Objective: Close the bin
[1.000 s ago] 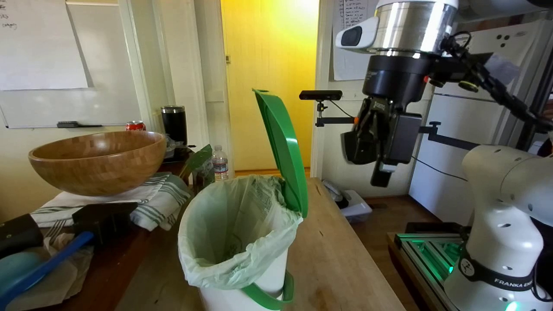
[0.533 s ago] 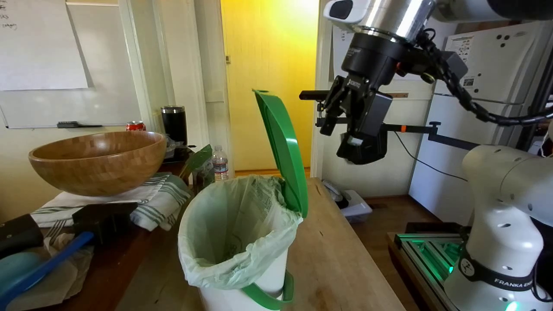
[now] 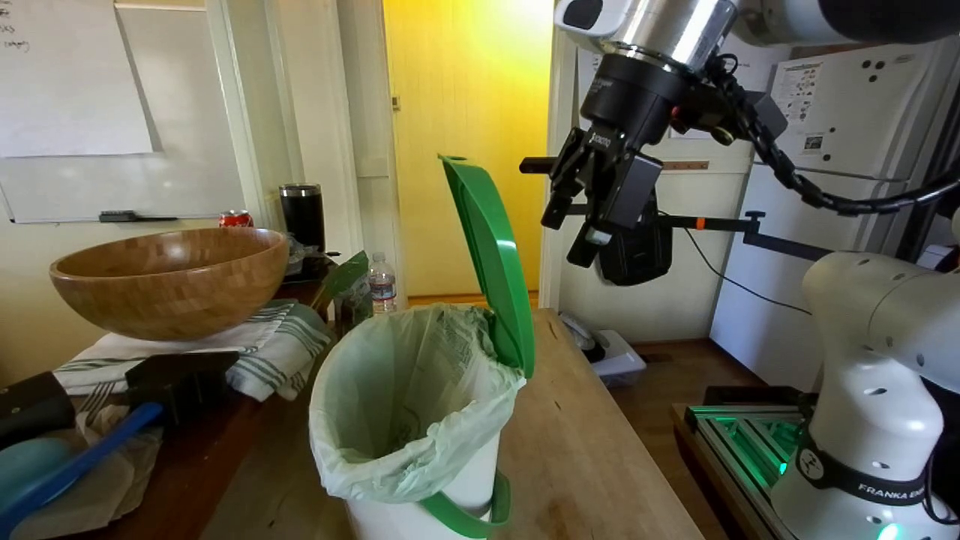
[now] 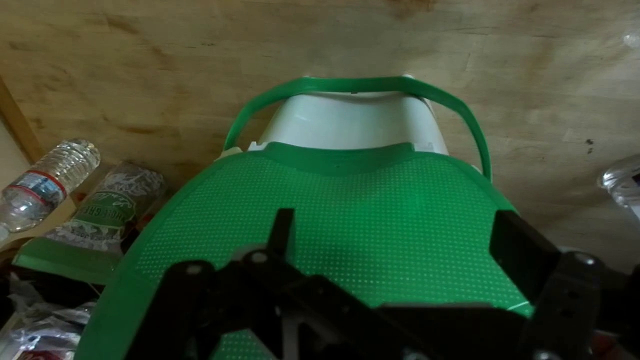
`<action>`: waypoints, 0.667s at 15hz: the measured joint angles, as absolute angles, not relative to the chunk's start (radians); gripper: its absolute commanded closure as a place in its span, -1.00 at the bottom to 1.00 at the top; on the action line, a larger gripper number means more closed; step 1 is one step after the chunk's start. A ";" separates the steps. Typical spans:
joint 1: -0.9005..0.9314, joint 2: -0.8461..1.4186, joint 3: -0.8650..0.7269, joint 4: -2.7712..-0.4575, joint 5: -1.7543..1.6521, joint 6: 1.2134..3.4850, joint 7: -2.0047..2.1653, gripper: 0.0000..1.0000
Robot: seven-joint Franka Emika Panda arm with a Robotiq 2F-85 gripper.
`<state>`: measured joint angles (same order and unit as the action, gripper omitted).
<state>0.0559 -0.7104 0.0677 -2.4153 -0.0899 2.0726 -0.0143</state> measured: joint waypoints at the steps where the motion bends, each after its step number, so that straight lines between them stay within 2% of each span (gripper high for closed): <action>1: 0.056 -0.711 0.069 -2.414 -0.090 2.073 -0.014 -1.00; 10: 0.018 -0.719 0.080 -2.408 -0.095 2.175 0.021 -1.00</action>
<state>0.0184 -0.7189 0.0798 -2.4081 -0.0948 2.1747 0.0206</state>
